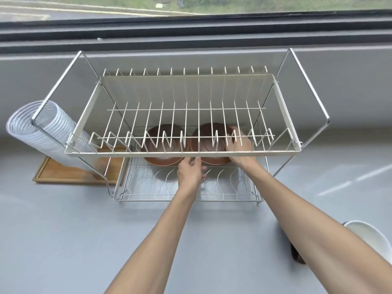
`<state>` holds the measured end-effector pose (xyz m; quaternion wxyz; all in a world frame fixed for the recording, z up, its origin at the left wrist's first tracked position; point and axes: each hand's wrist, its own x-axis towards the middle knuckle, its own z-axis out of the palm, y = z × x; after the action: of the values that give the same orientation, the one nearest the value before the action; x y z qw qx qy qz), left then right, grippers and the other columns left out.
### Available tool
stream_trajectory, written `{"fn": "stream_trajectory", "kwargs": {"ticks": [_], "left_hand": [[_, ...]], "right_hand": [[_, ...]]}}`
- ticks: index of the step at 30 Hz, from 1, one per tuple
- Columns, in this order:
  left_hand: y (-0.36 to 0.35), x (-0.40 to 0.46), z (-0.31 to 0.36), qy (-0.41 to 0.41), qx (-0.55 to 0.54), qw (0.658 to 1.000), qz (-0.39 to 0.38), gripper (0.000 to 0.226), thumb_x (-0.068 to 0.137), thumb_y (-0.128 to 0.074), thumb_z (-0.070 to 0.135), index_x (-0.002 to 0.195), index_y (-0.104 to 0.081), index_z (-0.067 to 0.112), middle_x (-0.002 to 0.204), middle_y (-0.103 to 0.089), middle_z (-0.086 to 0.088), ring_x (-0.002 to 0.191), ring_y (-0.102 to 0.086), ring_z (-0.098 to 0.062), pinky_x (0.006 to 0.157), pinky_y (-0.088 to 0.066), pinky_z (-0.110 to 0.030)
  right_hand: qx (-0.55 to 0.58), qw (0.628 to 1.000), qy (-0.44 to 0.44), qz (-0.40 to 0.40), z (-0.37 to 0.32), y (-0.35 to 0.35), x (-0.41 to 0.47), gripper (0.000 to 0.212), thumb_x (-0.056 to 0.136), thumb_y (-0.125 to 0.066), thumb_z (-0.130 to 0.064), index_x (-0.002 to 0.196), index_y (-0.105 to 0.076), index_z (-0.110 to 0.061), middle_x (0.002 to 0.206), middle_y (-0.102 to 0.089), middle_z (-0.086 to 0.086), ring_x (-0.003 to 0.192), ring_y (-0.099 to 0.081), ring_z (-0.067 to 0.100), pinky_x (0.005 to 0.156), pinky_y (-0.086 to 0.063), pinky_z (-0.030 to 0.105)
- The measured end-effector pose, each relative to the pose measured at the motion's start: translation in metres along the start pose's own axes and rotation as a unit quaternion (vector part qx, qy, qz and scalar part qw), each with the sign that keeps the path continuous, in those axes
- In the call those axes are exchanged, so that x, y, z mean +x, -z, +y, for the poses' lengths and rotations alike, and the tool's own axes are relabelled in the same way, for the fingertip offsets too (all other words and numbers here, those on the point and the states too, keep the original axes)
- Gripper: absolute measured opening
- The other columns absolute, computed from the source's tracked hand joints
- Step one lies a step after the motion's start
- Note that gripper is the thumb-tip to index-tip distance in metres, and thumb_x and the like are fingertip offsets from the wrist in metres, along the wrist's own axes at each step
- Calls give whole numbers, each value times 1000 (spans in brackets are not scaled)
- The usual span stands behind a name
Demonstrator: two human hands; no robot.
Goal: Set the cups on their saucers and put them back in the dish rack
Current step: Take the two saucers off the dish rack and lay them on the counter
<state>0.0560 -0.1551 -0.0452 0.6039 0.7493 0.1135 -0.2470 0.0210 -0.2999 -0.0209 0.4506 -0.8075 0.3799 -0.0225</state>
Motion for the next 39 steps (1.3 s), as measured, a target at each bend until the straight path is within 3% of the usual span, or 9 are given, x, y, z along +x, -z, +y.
{"fn": "stream_trajectory", "kwargs": {"ticks": [2,5,8,13,19,23,29,35,39], "left_hand": [[-2,2,0,1,1,1000,7,40,101,-55,22,138,-51,5,80,-66,9,66,-65,-13,58,-57,-31],[-4,2,-2,0,-9,1000,16,44,99,-60,16,140,-49,6,79,-67,6,66,-64,-14,69,-59,-37],[-5,-1,-5,4,-23,1000,16,44,97,-61,8,139,-50,8,79,-68,1,69,-65,-18,78,-60,-41],[-1,-12,-10,14,-38,999,1,43,97,-59,3,137,-50,14,81,-67,0,63,-65,-12,54,-56,-27],[9,-26,-19,2,-69,998,-4,41,96,-59,-1,134,-51,10,91,-64,3,53,-67,-7,87,-60,-43],[19,-43,-16,20,-76,997,-11,36,98,-55,1,128,-51,20,104,-66,-2,64,-68,-14,47,-53,-23],[38,-68,-21,9,-109,994,-21,44,94,-54,-9,134,-50,8,104,-65,-13,74,-68,-20,62,-60,-21],[57,-94,-26,-9,-111,993,-49,43,93,-55,-11,132,-51,7,93,-65,-12,54,-69,-8,58,-61,-22],[70,-114,-32,-22,-100,993,-61,44,90,-58,-11,131,-54,6,87,-66,-12,65,-66,-15,61,-62,-24]], "right_hand": [[22,999,37,34,9,2,7,13,101,-52,-17,103,-57,-5,84,-55,6,75,-49,21,74,-38,8],[-73,996,-37,-38,17,8,1,29,100,-56,-21,74,-43,-18,74,-41,-4,63,-40,9,76,-34,22],[-5,999,34,30,13,6,1,16,101,-48,-22,104,-56,-8,88,-56,6,82,-55,24,77,-37,28],[-25,999,22,36,7,7,-9,41,102,-44,-33,132,-48,-5,135,-54,21,127,-49,38,99,-38,39],[34,998,28,50,11,10,-28,51,96,-52,-34,143,-46,-17,145,-54,9,134,-47,31,96,-33,27],[13,999,7,39,12,11,-44,44,97,-50,-35,129,-56,-4,139,-54,18,132,-47,34,107,-39,38],[10,999,8,30,19,15,-74,56,96,-50,-39,148,-42,-16,144,-47,19,135,-45,31,110,-35,38],[49,998,0,26,23,19,-105,46,91,-50,-35,132,-61,-17,124,-67,16,127,-53,31,105,-46,44],[81,996,-17,15,30,21,-135,45,87,-51,-40,127,-62,-22,123,-65,12,117,-60,30,98,-52,48]]}}
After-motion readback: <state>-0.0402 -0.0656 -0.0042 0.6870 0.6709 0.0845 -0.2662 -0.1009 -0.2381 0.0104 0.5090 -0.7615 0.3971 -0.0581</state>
